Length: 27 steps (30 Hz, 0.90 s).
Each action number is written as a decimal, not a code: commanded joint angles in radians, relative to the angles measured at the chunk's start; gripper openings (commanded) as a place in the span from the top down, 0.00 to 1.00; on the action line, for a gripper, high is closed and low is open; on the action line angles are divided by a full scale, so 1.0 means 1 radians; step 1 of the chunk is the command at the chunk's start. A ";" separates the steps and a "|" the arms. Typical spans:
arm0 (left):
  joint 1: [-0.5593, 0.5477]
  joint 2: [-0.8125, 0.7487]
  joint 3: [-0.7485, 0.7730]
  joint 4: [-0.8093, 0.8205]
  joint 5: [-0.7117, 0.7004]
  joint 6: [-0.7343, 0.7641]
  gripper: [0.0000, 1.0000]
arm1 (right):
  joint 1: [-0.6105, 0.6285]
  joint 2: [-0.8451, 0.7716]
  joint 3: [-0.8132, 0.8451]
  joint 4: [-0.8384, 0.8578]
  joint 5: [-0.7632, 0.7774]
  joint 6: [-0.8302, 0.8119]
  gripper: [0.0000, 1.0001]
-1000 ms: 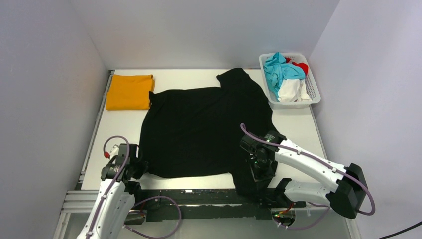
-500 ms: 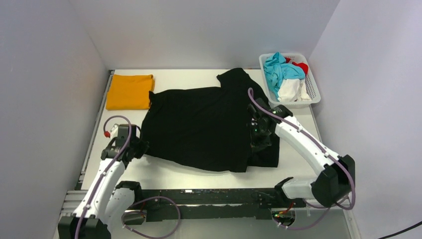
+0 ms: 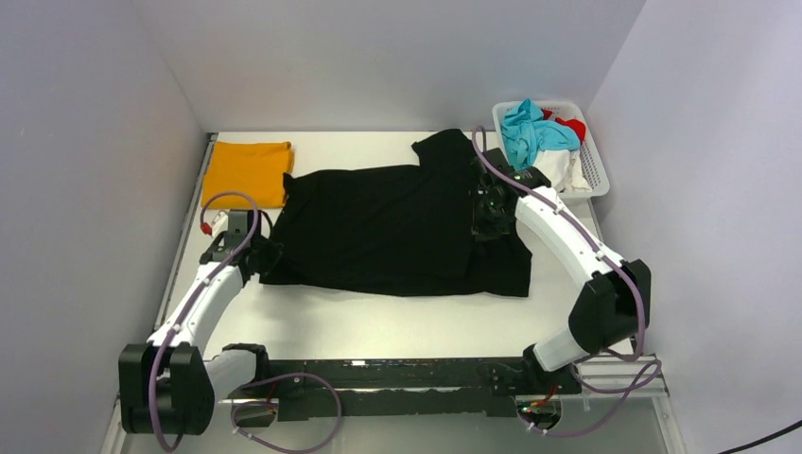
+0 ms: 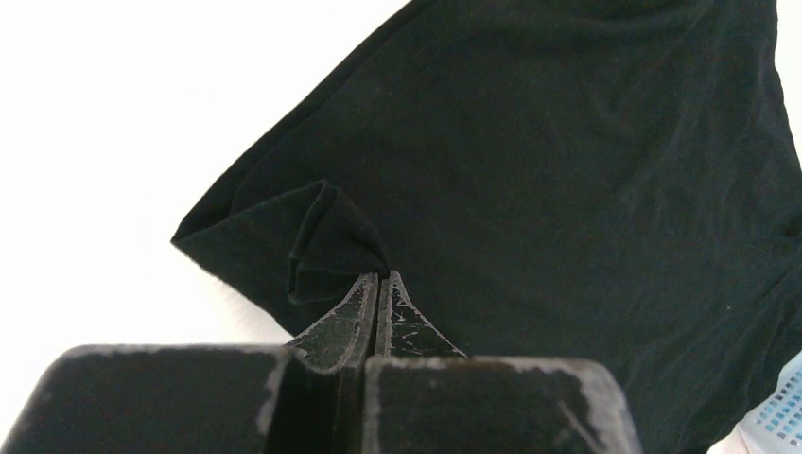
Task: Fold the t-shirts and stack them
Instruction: Fold the flattened tshirt in 1/3 of the way
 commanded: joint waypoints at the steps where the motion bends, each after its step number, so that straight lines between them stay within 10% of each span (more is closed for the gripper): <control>1: 0.024 0.078 0.084 0.072 -0.017 0.051 1.00 | -0.022 0.056 0.088 0.037 0.070 -0.019 1.00; 22: 0.041 0.360 0.210 0.092 -0.037 0.094 0.99 | -0.077 0.326 0.336 0.028 0.139 -0.080 1.00; 25: 0.043 0.384 0.222 0.101 -0.021 0.103 0.75 | -0.107 0.419 0.404 0.047 0.124 -0.086 0.96; 27: 0.043 0.394 0.243 0.126 0.006 0.138 0.33 | -0.127 0.508 0.489 0.045 0.098 -0.080 0.93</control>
